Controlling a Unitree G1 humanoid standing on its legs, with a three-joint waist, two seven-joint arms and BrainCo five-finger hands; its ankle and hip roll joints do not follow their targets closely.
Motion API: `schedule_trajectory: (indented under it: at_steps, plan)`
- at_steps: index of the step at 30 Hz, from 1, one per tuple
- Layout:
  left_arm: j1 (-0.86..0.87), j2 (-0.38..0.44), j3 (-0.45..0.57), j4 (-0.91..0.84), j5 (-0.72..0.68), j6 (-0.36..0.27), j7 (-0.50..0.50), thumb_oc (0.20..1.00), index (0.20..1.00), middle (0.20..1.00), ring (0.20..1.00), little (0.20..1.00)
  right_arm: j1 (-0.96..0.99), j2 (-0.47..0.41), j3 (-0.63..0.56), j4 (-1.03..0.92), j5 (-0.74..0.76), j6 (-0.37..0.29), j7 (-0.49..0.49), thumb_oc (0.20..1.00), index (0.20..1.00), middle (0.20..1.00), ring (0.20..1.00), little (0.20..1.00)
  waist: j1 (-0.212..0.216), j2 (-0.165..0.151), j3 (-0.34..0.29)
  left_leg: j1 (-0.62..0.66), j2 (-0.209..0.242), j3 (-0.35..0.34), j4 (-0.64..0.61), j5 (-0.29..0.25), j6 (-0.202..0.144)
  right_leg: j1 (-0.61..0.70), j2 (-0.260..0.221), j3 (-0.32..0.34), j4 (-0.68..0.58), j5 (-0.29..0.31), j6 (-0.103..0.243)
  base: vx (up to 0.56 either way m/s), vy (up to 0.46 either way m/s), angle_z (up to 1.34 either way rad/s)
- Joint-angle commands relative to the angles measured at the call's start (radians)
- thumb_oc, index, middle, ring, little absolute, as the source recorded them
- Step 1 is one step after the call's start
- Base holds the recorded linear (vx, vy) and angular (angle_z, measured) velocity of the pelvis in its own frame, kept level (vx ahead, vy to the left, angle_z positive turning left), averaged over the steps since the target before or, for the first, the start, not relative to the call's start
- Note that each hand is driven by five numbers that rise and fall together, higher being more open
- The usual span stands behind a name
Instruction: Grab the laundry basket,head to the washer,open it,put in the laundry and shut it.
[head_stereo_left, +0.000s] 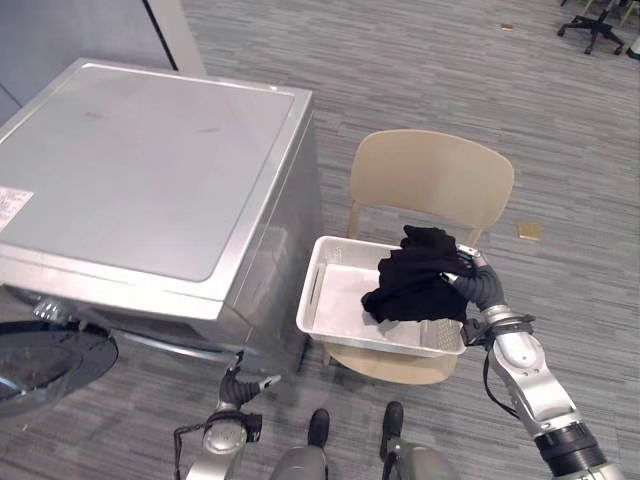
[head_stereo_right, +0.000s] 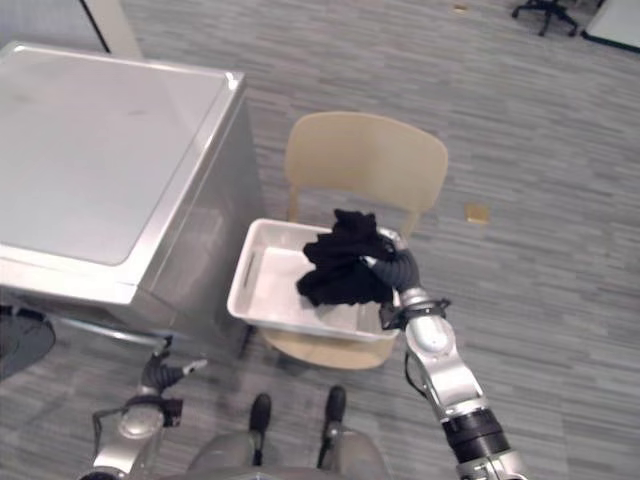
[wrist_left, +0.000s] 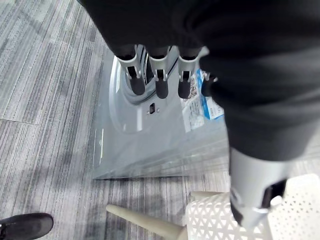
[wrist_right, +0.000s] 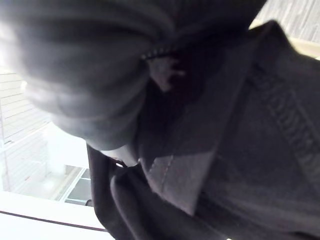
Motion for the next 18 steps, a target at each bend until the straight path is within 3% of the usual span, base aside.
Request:
schedule_trajectory:
  at_steps: [1, 2, 3, 5, 6, 7, 9, 10, 11, 13, 14, 16, 18]
  plan:
    - [0.002, 0.059, 0.011, -0.023, 0.037, -0.033, 0.031, 1.000, 1.000, 1.000, 1.000, 1.000, -0.017, 0.002, -0.013, -0.164, 0.038, -0.115, 0.041, 0.200, 0.200, 0.200, 0.200, 0.200, 0.060, -0.009, -0.038, -0.095, -0.031, 0.000, 0.016, 0.002, -0.016, 0.110, 0.042, 0.098, 0.187, -0.113, 0.037, -0.41, -0.212, 0.97]
    - [0.012, 0.061, 0.008, -0.048, 0.035, -0.036, 0.030, 1.000, 1.000, 1.000, 1.000, 1.000, -0.021, -0.003, -0.002, -0.167, 0.025, -0.108, 0.047, 0.200, 0.200, 0.200, 0.200, 0.200, 0.078, -0.011, -0.043, -0.118, -0.035, -0.008, 0.014, 0.024, -0.028, 0.157, 0.053, 0.108, 0.137, -0.169, 0.019, -0.19, -0.119, 0.72]
    - [0.014, 0.061, 0.009, -0.049, 0.035, -0.035, 0.030, 1.000, 1.000, 1.000, 1.000, 1.000, -0.021, -0.002, -0.001, -0.167, 0.025, -0.108, 0.047, 0.200, 0.200, 0.200, 0.200, 0.200, 0.076, -0.013, -0.040, -0.113, -0.037, -0.009, 0.013, 0.024, -0.028, 0.164, 0.051, 0.106, 0.134, -0.170, 0.019, -0.19, -0.110, 0.59]
    - [0.027, 0.068, 0.007, -0.131, 0.026, -0.049, 0.025, 1.000, 1.000, 1.000, 1.000, 1.000, -0.070, -0.016, 0.036, -0.137, 0.020, -0.109, 0.040, 0.200, 0.200, 0.200, 0.200, 0.200, 0.124, 0.001, -0.037, -0.225, -0.037, -0.022, -0.003, 0.119, -0.083, 0.236, 0.085, 0.091, -0.066, -0.257, -0.040, -0.41, -0.218, 0.24]
    - [0.028, 0.068, 0.007, -0.132, 0.026, -0.048, 0.025, 1.000, 1.000, 1.000, 1.000, 1.000, -0.071, -0.016, 0.037, -0.136, 0.020, -0.110, 0.040, 0.200, 0.200, 0.200, 0.200, 0.200, 0.122, 0.002, -0.039, -0.227, -0.037, -0.024, -0.003, 0.119, -0.083, 0.237, 0.085, 0.089, -0.070, -0.255, -0.041, -0.60, -0.261, 0.71]
    - [0.043, 0.069, 0.002, -0.192, 0.033, -0.056, 0.014, 1.000, 1.000, 1.000, 1.000, 1.000, -0.098, -0.034, 0.049, -0.128, 0.020, -0.106, 0.041, 0.200, 0.200, 0.200, 0.200, 0.200, 0.127, 0.033, -0.017, -0.265, -0.036, -0.022, -0.018, 0.151, -0.113, 0.218, 0.112, 0.079, -0.112, -0.243, -0.053, -0.45, -0.123, 0.98]
    - [0.035, 0.076, -0.010, -0.258, 0.054, -0.067, 0.000, 1.000, 1.000, 1.000, 1.000, 1.000, -0.121, -0.066, 0.050, -0.121, 0.001, -0.099, 0.041, 0.200, 0.200, 0.200, 0.200, 0.200, 0.100, 0.036, 0.011, -0.279, -0.026, 0.118, 0.011, 0.101, -0.109, 0.196, 0.088, 0.023, -0.116, -0.216, -0.041, -0.44, -0.053, 1.03]
    - [0.035, 0.076, -0.010, -0.258, 0.054, -0.067, 0.000, 1.000, 1.000, 1.000, 1.000, 1.000, -0.122, -0.066, 0.050, -0.121, 0.001, -0.099, 0.040, 0.200, 0.200, 0.200, 0.200, 0.200, 0.101, 0.038, 0.009, -0.284, -0.023, 0.118, 0.013, 0.101, -0.109, 0.192, 0.091, 0.024, -0.117, -0.212, -0.042, -0.27, 0.020, 1.09]
    - [0.035, 0.092, -0.018, -0.295, 0.069, -0.080, -0.011, 1.000, 1.000, 1.000, 1.000, 1.000, -0.143, -0.075, 0.063, -0.118, 0.001, -0.096, 0.041, 0.200, 0.200, 0.200, 0.200, 0.200, 0.093, 0.033, 0.009, -0.267, -0.011, 0.165, 0.041, 0.078, -0.091, 0.183, 0.076, -0.007, -0.134, -0.186, -0.034, -0.27, -0.010, 0.94]
    - [0.023, 0.129, -0.043, -0.375, 0.104, -0.100, -0.035, 1.000, 1.000, 1.000, 1.000, 1.000, -0.168, -0.085, 0.082, -0.145, 0.018, -0.088, 0.062, 0.200, 0.200, 0.200, 0.200, 0.200, 0.060, 0.002, -0.008, -0.200, 0.005, 0.204, 0.132, -0.019, -0.062, 0.163, 0.030, -0.076, -0.165, -0.134, -0.028, -0.36, -0.018, 0.68]
    - [0.023, 0.129, -0.043, -0.375, 0.104, -0.100, -0.035, 1.000, 1.000, 1.000, 1.000, 1.000, -0.168, -0.085, 0.082, -0.145, 0.018, -0.088, 0.062, 0.200, 0.200, 0.200, 0.200, 0.200, 0.060, 0.003, -0.008, -0.201, 0.005, 0.203, 0.132, -0.019, -0.062, 0.163, 0.031, -0.076, -0.165, -0.134, -0.028, -0.20, -0.002, 0.66]
    - [-0.019, 0.163, -0.097, -0.436, 0.155, -0.119, -0.049, 1.000, 1.000, 1.000, 1.000, 1.000, -0.207, -0.086, 0.127, -0.162, 0.053, -0.086, 0.099, 0.200, 0.200, 0.200, 0.200, 0.200, 0.026, -0.015, -0.034, -0.084, 0.029, 0.215, 0.163, -0.109, -0.060, 0.157, 0.006, -0.121, -0.186, -0.114, -0.027, -0.12, 0.043, 0.91]
    - [-0.047, 0.179, -0.137, -0.480, 0.184, -0.124, -0.057, 1.000, 1.000, 1.000, 1.000, 1.000, -0.228, -0.069, 0.159, -0.164, 0.088, -0.082, 0.124, 0.200, 0.200, 0.200, 0.200, 0.200, 0.000, -0.010, -0.064, 0.005, 0.040, 0.234, 0.100, -0.121, -0.061, 0.157, 0.010, -0.151, -0.199, -0.103, -0.023, -0.02, 0.070, 0.95]
